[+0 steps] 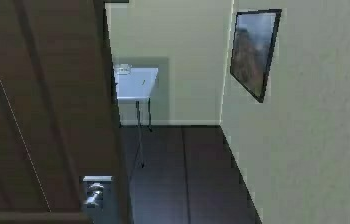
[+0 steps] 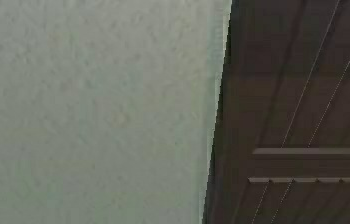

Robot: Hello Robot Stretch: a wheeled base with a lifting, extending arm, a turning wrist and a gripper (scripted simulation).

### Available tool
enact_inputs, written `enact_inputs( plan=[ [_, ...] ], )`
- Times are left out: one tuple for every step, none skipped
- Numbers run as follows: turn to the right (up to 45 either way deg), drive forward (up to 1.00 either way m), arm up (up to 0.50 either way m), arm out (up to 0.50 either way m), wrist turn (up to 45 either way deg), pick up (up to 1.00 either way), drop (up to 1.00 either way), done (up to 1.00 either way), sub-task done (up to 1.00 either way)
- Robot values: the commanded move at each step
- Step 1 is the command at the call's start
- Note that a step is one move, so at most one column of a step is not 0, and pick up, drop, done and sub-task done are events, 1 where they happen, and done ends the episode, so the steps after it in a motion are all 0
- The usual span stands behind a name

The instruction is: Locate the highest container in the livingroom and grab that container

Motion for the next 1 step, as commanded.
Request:
enact_inputs(
  plan=[
    [45.0,0.00,0.00,0.00,0.0,0.00,0.00,0.00,0.00]
  ],
)
